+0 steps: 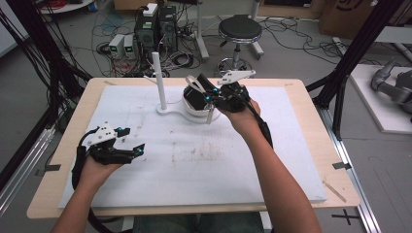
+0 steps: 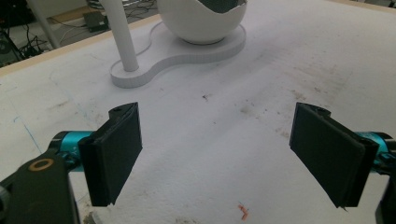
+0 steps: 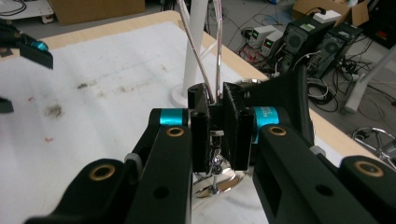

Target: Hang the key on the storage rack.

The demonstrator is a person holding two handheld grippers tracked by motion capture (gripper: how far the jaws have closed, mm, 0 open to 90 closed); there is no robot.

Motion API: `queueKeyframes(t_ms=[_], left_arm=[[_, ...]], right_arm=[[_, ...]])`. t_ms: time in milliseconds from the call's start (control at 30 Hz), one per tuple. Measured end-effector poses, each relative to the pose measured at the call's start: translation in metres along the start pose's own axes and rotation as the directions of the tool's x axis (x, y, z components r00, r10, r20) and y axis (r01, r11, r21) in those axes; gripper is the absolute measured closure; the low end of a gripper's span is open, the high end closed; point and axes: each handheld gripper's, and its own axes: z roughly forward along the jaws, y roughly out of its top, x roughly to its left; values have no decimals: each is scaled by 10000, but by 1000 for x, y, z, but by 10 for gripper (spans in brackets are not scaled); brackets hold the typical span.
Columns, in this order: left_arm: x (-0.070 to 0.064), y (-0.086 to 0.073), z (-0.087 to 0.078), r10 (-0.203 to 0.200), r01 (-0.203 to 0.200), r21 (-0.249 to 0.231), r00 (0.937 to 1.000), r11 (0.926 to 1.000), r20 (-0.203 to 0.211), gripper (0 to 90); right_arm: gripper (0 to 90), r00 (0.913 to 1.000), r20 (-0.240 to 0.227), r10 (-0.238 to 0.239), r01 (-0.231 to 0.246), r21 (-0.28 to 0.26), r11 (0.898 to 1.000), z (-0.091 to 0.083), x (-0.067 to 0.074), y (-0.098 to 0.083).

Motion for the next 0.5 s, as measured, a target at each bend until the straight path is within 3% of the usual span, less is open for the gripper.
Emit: queueKeyframes(t_ms=[100, 500], left_arm=[[0, 0, 0, 3, -3, -16, 10000, 10000, 24, 169], [0, 0, -1, -19, 19, -59, 10000, 10000, 15, 169]], right_arm=[[827, 9998, -71, -172, 171, -128, 9998, 8, 3, 12], [827, 9940, -131, -1084, 1089, 539, 9926, 45, 17, 56]])
